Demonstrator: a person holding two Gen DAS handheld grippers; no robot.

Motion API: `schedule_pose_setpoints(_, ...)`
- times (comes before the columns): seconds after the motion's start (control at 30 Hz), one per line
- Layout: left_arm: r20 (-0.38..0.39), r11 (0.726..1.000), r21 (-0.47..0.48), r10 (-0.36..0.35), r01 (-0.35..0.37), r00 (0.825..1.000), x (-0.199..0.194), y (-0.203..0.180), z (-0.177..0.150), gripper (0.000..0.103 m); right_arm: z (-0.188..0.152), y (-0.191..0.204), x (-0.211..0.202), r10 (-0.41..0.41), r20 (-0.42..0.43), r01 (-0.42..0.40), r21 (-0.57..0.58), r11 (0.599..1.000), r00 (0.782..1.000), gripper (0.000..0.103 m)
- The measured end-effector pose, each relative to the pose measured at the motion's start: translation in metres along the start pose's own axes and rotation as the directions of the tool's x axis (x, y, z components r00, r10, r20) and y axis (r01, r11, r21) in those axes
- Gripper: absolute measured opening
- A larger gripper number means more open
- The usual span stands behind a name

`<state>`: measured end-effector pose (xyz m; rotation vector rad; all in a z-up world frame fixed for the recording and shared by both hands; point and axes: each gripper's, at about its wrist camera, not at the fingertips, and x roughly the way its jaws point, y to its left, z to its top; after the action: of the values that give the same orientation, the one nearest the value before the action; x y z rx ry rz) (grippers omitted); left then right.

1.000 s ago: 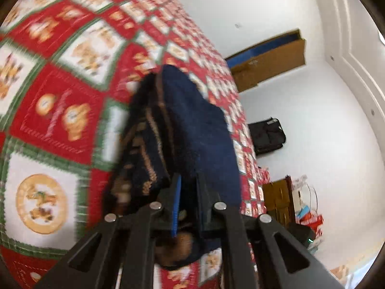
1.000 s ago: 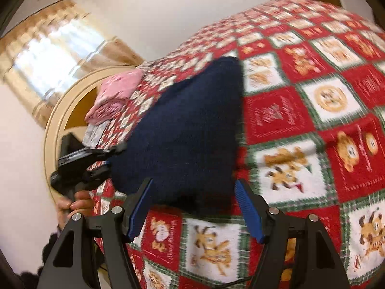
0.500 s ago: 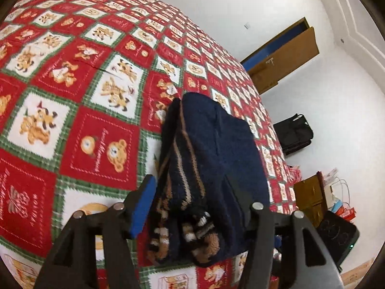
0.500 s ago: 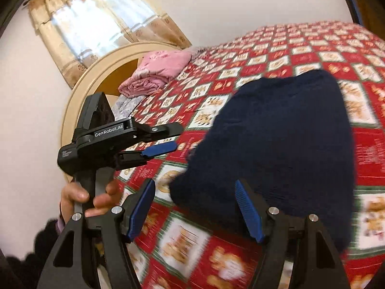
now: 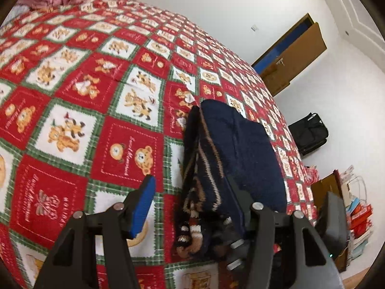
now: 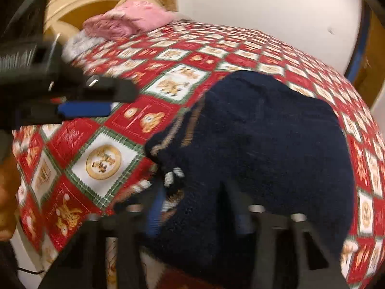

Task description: Fold small clothes

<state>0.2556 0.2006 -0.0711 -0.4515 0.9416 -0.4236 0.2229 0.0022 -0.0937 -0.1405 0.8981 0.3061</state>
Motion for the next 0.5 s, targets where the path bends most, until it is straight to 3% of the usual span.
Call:
schedule_pose_setpoints(0.03,0.013,1.0,0.009,0.019,-0.019,1.0,-0.002,-0.001,0.0,0.059,0.002,-0.017,-0.009,0.049,0.019,-0.05,0.077,0.996,0.999,0.018)
schedule_pose_setpoints(0.1,0.037,0.998,0.013,0.059,-0.06,0.998,-0.002,-0.004,0.001,0.059,0.003,-0.03,-0.022,0.065,0.063,-0.072,0.12,0.99,0.996,0.016)
schedule_pose_setpoints(0.3,0.023,0.993,0.088,0.08,-0.082,0.997,0.015,-0.032,-0.006,0.059,0.0,-0.034,-0.046,0.091,0.125,-0.109,0.147,0.983,0.988,0.015)
schedule_pose_setpoints(0.5,-0.018,0.973,0.158,0.175,-0.17,0.984,0.043,-0.052,-0.022,0.059,0.005,-0.04,-0.057,0.126,0.18,-0.156,0.159,0.975,0.976,0.014)
